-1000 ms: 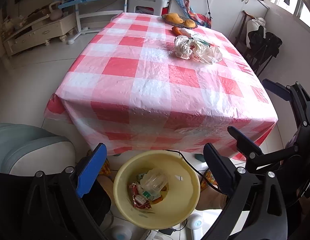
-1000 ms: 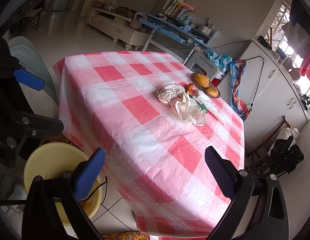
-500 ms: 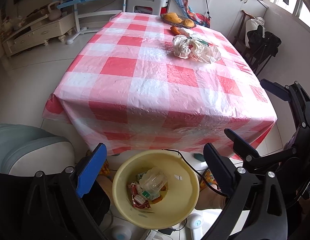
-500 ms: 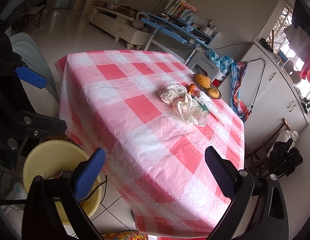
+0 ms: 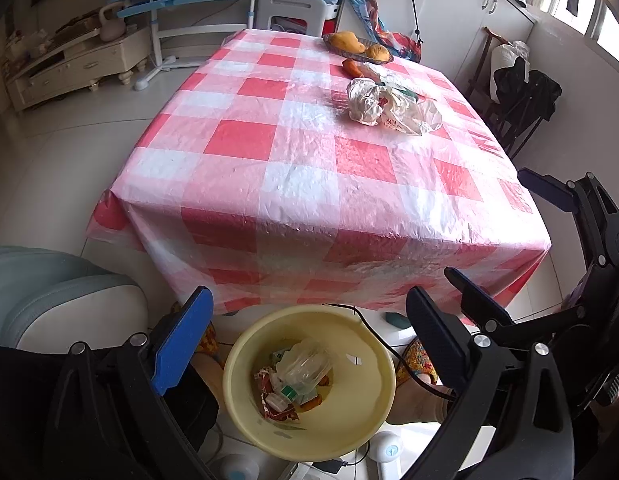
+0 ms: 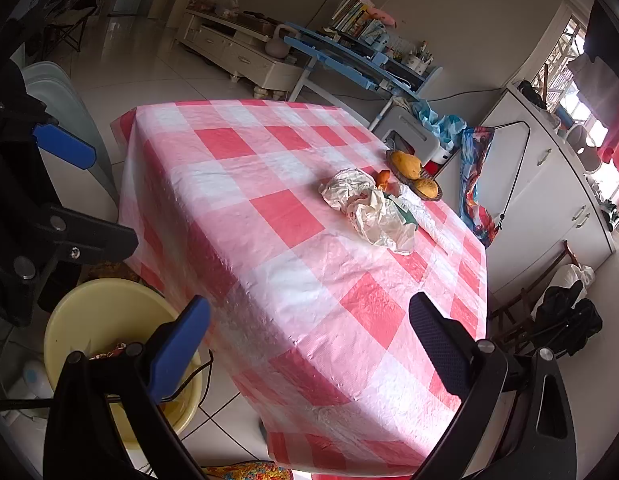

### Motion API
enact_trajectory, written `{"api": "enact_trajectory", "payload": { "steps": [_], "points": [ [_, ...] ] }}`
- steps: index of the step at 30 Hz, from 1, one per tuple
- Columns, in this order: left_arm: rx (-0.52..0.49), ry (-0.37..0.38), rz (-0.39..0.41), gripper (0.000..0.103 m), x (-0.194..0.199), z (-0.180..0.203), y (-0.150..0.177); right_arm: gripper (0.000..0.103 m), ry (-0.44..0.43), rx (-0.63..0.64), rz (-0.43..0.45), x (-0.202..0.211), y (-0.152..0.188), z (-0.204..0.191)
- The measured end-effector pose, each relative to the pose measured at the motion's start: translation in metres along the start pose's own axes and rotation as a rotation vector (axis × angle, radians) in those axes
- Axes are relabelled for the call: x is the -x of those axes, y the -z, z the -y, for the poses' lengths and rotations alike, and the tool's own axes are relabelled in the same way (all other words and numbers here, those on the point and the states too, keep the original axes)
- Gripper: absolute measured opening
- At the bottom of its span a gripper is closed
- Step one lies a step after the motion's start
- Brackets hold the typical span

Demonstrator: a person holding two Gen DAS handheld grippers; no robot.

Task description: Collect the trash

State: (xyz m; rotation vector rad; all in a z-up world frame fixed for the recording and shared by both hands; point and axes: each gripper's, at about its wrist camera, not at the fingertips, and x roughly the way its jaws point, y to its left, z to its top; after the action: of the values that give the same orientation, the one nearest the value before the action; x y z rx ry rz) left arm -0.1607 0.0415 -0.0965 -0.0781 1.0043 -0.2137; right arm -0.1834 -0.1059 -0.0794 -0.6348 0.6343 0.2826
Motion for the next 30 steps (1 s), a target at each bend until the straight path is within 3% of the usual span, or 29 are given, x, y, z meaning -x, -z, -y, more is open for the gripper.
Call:
{"api": "enact_trajectory", "payload": {
  "steps": [10,19,30],
  "points": [
    [0.010,-0.004,0.014,0.094,0.002,-0.002,-0.001,0.095,0.001,-0.012,0.013,0.004,-0.001,0.002],
    [0.032,-0.065,0.234,0.094,0.043,-0.013,-0.013,0.095,-0.015,-0.079,0.067,0.016,-0.009,0.014],
    [0.094,-0.038,0.253,0.094,0.054,-0.030,-0.043,0.095,-0.042,-0.153,0.079,0.016,-0.016,0.030]
  ]
}}
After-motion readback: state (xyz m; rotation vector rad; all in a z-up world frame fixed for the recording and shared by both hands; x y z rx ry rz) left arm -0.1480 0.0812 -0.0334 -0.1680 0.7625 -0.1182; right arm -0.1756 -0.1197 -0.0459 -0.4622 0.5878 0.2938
